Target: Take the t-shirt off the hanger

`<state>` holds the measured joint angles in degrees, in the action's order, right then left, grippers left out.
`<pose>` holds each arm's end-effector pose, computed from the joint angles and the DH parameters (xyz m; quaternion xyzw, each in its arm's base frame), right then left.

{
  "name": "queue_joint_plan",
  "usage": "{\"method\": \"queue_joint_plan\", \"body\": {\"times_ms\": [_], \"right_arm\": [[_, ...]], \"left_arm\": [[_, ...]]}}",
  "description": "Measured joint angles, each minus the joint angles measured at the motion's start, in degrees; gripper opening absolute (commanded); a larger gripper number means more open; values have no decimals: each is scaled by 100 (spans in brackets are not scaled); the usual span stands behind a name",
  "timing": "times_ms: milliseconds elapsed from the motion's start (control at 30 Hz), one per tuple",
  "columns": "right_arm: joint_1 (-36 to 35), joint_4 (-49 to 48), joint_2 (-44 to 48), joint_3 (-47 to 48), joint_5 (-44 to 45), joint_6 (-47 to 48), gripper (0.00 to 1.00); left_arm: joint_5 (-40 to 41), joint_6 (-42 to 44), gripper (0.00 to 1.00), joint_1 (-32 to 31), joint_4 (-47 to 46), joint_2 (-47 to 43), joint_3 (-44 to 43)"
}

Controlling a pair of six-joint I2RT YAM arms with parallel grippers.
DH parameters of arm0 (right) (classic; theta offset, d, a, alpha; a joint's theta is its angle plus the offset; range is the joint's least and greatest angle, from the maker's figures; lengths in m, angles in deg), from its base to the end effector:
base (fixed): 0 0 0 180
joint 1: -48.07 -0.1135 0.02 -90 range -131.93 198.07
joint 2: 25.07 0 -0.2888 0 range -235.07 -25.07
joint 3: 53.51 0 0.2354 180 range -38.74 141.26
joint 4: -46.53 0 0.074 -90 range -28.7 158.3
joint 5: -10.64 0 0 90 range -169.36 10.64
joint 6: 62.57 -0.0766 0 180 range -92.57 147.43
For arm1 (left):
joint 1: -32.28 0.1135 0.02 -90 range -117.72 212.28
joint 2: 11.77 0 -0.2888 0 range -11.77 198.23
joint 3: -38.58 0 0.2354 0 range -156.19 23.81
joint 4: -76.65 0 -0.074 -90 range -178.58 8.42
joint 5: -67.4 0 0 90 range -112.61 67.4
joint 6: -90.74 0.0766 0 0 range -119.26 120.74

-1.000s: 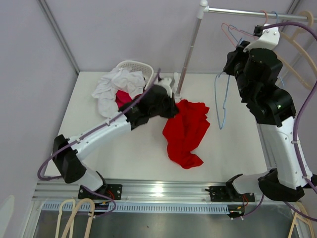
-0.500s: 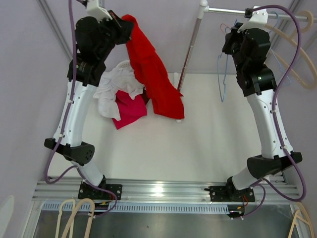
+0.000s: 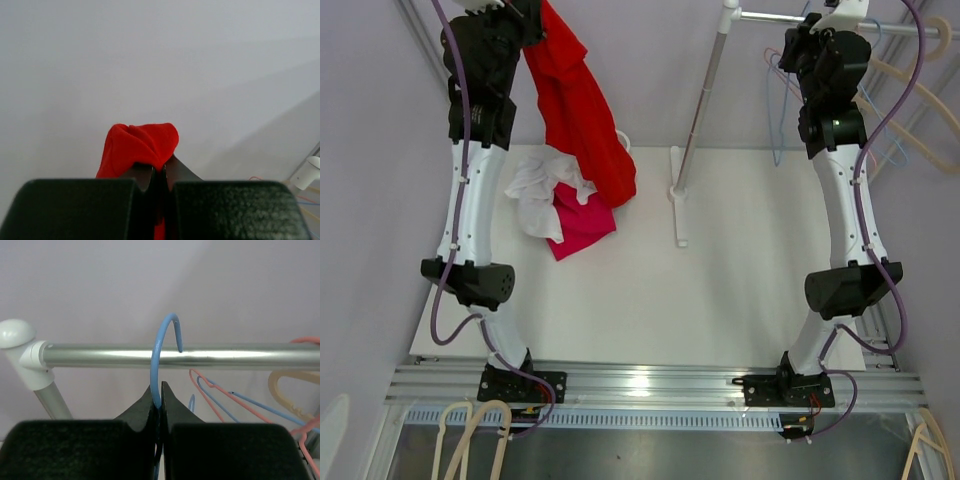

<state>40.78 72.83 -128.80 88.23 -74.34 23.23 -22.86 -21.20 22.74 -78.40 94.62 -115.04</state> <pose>0.4186 0.0468 0.5695 0.0169 0.6314 0.0501 0.7737 0.3951 -0.0668 0.6205 -0.0583 0.5541 -0.2265 0.7989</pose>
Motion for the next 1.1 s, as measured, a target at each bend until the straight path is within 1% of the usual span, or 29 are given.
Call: {"method": "queue_joint_plan", "body": {"times_ms": [100,400,533,667,767,833,900,967,1100], "right_arm": [[44,-70,-153,190,-109,0,0],[79,-345,-184,197,-345,103,0],[90,-551,-184,197,-463,146,0],[149,-610,-184,197,-549,146,0],[223,-605,-184,197,-595,122,0],[269,-601,-184,197,-621,105,0],[308,-590,-184,197,-647,79,0],[337,-575,-184,197,-669,20,0],[356,-531,-184,186,-699,-79,0]], "left_arm": [[-7,63,1,90,-146,168,-146],[109,256,1,645,-407,188,-37],[236,422,1,662,-575,22,538],[310,452,1,654,-407,-114,1150],[431,444,1,590,-328,-396,2103],[599,433,1,494,-153,-490,2625],[824,330,1,354,328,-332,2741],[903,184,1,254,852,-11,2608],[713,-35,1,96,1720,866,2227]]}}
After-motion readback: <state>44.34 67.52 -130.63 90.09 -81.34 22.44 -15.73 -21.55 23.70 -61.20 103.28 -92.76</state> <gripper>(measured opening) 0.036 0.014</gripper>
